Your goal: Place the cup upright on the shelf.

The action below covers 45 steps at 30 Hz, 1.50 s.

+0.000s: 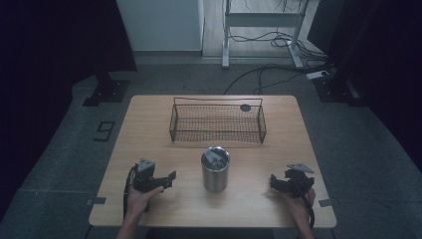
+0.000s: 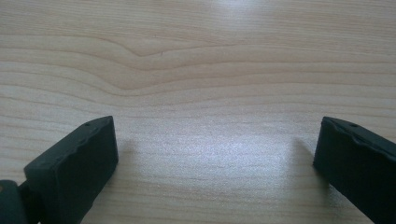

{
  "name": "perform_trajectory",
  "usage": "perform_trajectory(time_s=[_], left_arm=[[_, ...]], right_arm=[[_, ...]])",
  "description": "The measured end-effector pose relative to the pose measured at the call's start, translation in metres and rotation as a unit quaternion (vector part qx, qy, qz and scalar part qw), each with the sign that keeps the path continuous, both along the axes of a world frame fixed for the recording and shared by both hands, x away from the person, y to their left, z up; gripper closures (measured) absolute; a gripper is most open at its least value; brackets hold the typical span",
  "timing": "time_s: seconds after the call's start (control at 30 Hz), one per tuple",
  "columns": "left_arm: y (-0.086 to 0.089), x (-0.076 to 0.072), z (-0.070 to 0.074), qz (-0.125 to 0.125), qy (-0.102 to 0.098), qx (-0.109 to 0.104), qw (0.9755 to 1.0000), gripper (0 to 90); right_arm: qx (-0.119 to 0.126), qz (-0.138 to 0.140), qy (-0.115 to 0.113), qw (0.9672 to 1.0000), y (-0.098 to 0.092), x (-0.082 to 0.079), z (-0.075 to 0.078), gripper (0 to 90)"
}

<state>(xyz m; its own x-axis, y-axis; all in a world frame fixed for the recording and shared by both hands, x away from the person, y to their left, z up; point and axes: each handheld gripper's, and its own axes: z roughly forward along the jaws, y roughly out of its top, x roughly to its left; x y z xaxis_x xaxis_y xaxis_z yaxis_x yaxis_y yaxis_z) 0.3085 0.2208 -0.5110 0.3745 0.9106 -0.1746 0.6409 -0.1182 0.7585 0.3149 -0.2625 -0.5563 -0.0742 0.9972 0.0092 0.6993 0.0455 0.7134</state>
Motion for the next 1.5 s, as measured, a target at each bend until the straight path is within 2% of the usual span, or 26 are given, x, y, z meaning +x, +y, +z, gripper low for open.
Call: perform_trajectory(time_s=[0.13,0.3,0.53,0.77,0.9,1.03,1.5], left_arm=[[0.000,0.000,-0.002,-0.003,0.001,0.001,1.0000,7.2],[0.002,-0.001,0.000,-0.005,-0.014,-0.005,0.9999,6.0],[0.009,0.000,-0.001,0.007,-0.013,-0.001,0.9999,6.0],[0.010,-0.001,0.003,0.008,-0.015,-0.012,0.9998,6.3],[0.006,-0.004,0.005,0.019,-0.028,-0.012,0.9993,6.2],[0.002,-0.006,0.010,0.009,-0.039,-0.019,0.9990,6.2],[-0.004,-0.015,0.026,-0.011,-0.054,-0.044,0.9975,5.6]], right_arm=[[0.000,0.000,0.000,1.0000,0.000,0.000,0.000,0.0],[0.001,-0.003,0.000,1.0000,-0.001,0.000,0.000,0.0],[0.001,-0.005,0.000,1.0000,-0.001,0.000,0.000,0.0],[0.000,-0.007,0.001,1.0000,-0.001,0.000,0.000,0.0],[0.001,-0.007,0.001,1.0000,-0.001,-0.001,0.000,0.0],[0.001,-0.007,0.001,1.0000,-0.001,-0.001,0.000,0.0],[0.001,-0.009,0.001,1.0000,-0.002,-0.001,0.000,0.0]])
